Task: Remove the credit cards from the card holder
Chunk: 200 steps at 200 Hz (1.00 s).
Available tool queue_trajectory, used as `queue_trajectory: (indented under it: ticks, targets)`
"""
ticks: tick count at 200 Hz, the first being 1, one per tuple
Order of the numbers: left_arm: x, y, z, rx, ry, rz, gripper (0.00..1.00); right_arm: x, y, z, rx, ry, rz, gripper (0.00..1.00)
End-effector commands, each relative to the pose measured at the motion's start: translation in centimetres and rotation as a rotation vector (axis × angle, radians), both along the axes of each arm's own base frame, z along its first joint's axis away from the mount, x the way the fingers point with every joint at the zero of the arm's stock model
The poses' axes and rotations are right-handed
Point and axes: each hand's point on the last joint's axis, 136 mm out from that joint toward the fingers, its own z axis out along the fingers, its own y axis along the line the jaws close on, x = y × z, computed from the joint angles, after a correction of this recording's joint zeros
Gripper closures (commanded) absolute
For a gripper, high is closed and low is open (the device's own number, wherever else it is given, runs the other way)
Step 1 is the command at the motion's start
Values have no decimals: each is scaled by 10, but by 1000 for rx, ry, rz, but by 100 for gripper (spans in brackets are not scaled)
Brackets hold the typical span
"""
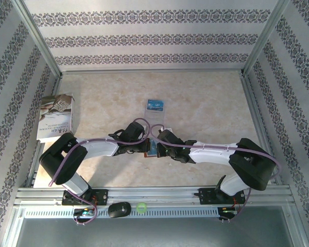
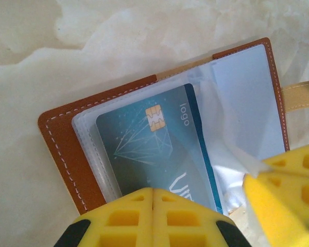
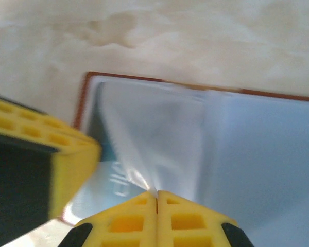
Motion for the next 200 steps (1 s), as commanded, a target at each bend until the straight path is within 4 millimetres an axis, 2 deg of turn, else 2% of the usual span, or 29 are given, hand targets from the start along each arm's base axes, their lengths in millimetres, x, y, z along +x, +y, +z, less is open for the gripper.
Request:
queue_trajectory:
  ticks: [1, 15, 25, 40, 55, 74, 89, 119, 137, 148, 166, 180, 200]
  targets:
    - [-19, 18, -27, 117, 79, -20, 100, 0, -56, -8, -160, -9, -201, 86]
    - [-17, 17, -24, 115, 67, -25, 100, 2, -70, 4, -187, -48, -242, 77]
    - [-17, 17, -22, 116, 61, -28, 100, 5, -66, 18, -163, -91, -205, 72]
    - [-16, 16, -19, 106, 50, -32, 100, 7, -42, 45, -77, -143, -75, 67]
    - [-15, 14, -17, 97, 44, -32, 100, 6, -18, 63, 4, -151, 33, 67]
    - [-13, 12, -15, 87, 39, -30, 100, -2, 15, 66, 97, -70, 162, 71]
    - [-13, 11, -14, 83, 36, -34, 100, -6, 32, 56, 131, 3, 194, 75]
    - [-13, 12, -14, 86, 34, -36, 100, 4, 11, 15, 110, 133, 60, 82]
    - [-12, 11, -15, 92, 38, -40, 100, 2, -17, -11, 41, 188, -32, 88]
    - [-12, 12, -15, 97, 37, -36, 100, 0, -38, -20, -4, 190, -94, 89]
    - [-12, 13, -17, 100, 40, -39, 100, -1, -59, -23, -52, 164, -160, 88]
    - [-12, 11, -18, 92, 43, -43, 100, -1, -57, -21, -63, 174, -148, 86]
    - [-11, 9, -15, 78, 38, -48, 100, 5, -42, 6, -50, 87, -81, 87]
